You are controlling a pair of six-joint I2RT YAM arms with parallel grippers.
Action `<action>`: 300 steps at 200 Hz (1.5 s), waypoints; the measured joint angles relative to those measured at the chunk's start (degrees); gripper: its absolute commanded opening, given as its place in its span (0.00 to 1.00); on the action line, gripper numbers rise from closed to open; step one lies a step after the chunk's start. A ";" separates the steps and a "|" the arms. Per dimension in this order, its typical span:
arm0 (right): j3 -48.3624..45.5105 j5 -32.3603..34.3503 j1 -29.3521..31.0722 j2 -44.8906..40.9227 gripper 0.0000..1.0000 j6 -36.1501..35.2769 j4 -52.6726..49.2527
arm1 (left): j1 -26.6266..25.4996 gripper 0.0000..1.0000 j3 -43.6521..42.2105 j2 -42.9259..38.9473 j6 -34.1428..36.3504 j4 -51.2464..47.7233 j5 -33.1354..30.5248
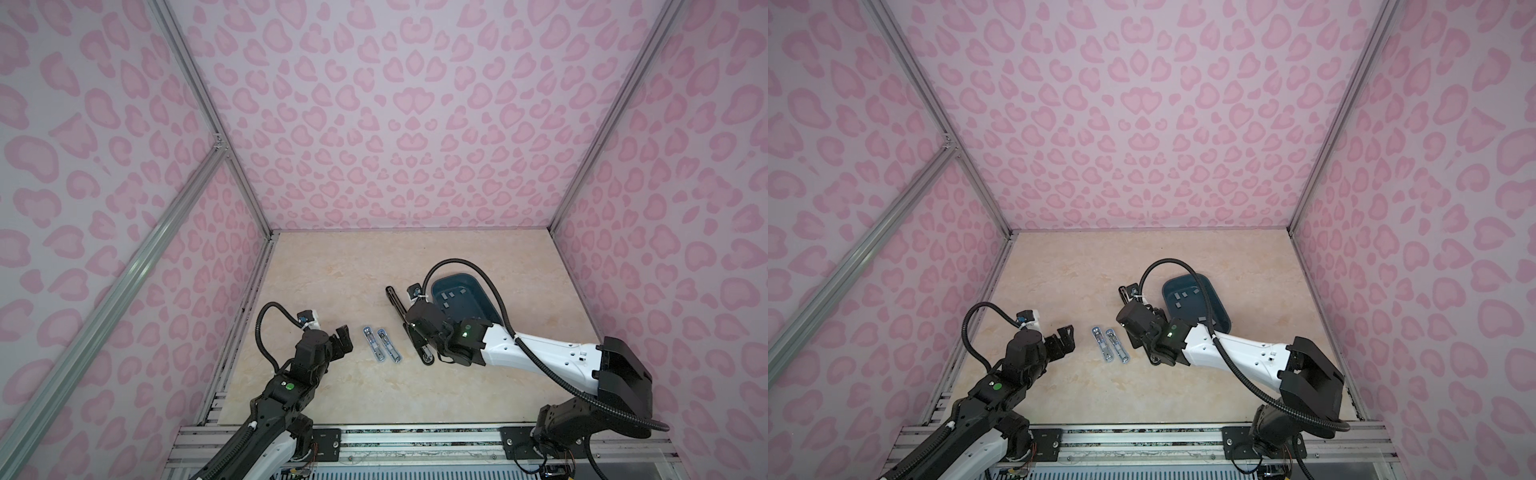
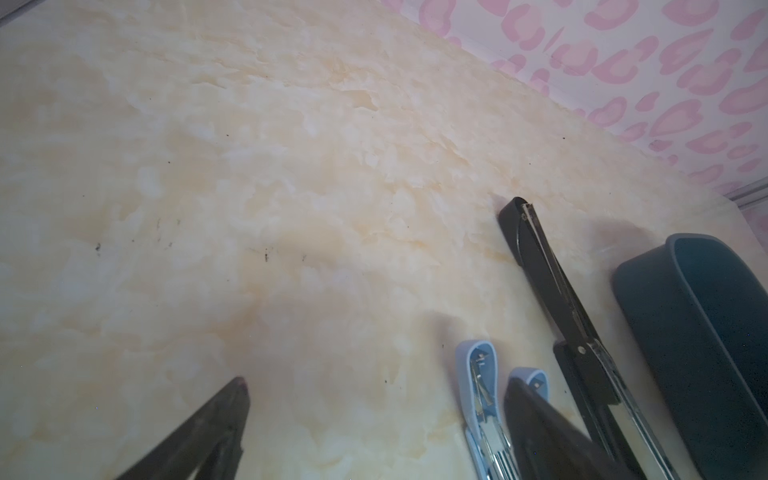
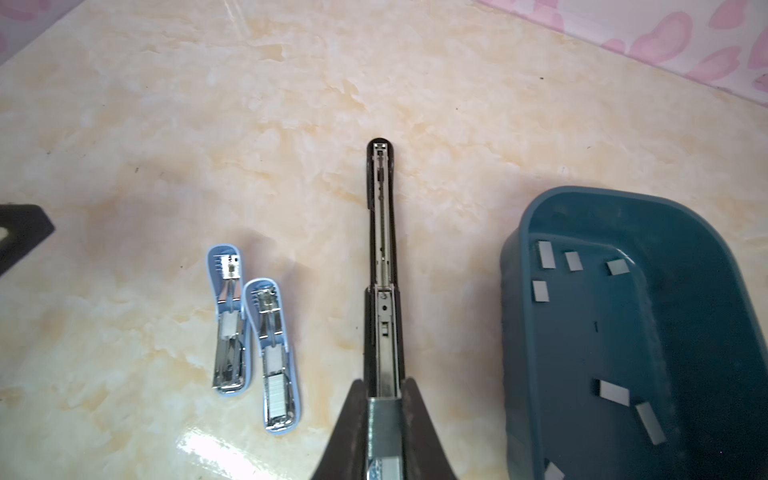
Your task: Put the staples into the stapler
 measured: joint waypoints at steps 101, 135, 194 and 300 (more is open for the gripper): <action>5.60 -3.48 5.07 13.27 0.13 2.01 6.71 | 0.09 0.97 0.46 -12.87 -1.62 -8.68 -0.87; 5.44 -4.46 6.05 14.78 0.12 2.03 8.81 | 0.61 0.97 1.07 -7.17 -1.07 -7.63 0.17; 6.43 -6.78 6.88 18.95 0.12 2.27 9.57 | 3.28 0.97 4.00 1.81 -0.31 -6.97 3.65; 10.38 -7.06 6.84 22.95 0.11 5.64 6.62 | 3.54 0.97 3.91 0.33 -0.33 -6.95 3.50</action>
